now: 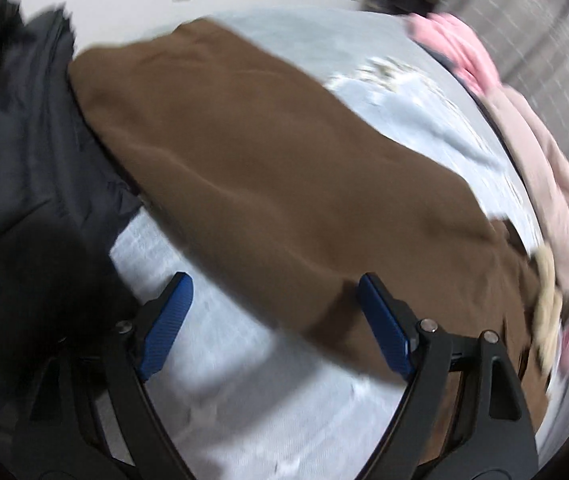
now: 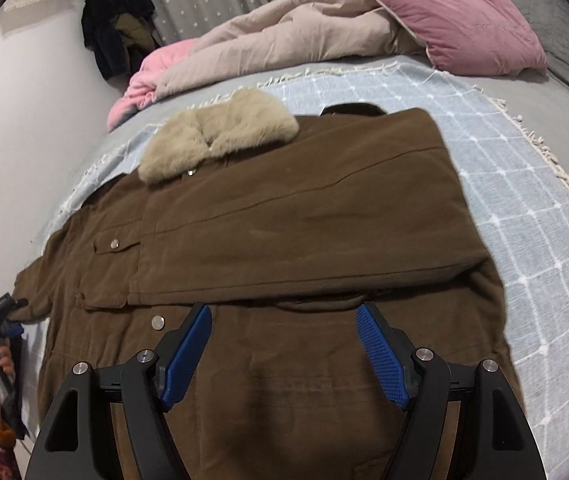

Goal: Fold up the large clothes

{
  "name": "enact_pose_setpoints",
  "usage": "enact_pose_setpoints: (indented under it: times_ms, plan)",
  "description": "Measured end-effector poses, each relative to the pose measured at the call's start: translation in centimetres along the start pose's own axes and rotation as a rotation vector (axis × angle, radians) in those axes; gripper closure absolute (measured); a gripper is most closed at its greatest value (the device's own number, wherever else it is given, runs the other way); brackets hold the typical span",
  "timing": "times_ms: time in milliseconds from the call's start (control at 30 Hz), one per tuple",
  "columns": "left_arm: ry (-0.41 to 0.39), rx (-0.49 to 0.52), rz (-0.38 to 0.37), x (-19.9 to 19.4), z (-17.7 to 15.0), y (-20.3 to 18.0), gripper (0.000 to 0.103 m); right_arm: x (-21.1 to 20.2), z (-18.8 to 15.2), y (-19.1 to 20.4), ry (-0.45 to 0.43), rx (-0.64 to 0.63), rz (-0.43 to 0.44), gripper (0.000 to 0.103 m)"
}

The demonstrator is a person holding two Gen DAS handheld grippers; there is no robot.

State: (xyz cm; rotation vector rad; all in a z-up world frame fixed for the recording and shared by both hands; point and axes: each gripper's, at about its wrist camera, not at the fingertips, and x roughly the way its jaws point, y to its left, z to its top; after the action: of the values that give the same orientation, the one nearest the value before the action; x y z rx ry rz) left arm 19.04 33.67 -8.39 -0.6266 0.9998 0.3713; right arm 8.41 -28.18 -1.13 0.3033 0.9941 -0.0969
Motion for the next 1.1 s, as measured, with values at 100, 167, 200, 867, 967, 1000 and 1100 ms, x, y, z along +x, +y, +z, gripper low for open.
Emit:
enact_pose_setpoints:
  times_ms: [100, 167, 200, 867, 967, 1000, 1100]
  plan:
    - [-0.069, -0.052, 0.0, 0.4, 1.2, 0.2, 0.018, 1.0, -0.2, 1.4, 0.012, -0.059, -0.039, 0.027]
    - [-0.096, -0.073, 0.012, 0.7, 2.1, 0.1, 0.018, 1.7, -0.3, 2.2, 0.017, -0.093, -0.057, 0.027]
    - [-0.107, -0.087, 0.023, 0.9, 2.4, 0.1, 0.018, 2.0, -0.3, 2.5, 0.021, -0.105, -0.063, 0.027]
    - [-0.434, 0.21, -0.046, -10.6, 0.5, -10.1, 0.097, 1.9, 0.1, 2.3, -0.002, -0.089, -0.079, 0.027]
    - [-0.44, 0.301, -0.163, -13.0, -1.7, -13.5, 0.097, 1.8, 0.1, 2.2, -0.007, -0.079, -0.079, 0.027]
    - [-0.438, 0.334, -0.195, -13.7, -2.7, -14.3, 0.097, 1.7, 0.2, 2.1, -0.01, -0.076, -0.08, 0.027]
    - [-0.419, 0.472, -0.284, -15.0, -6.3, -17.7, 0.097, 1.4, 0.2, 1.9, -0.018, -0.062, -0.078, 0.027]
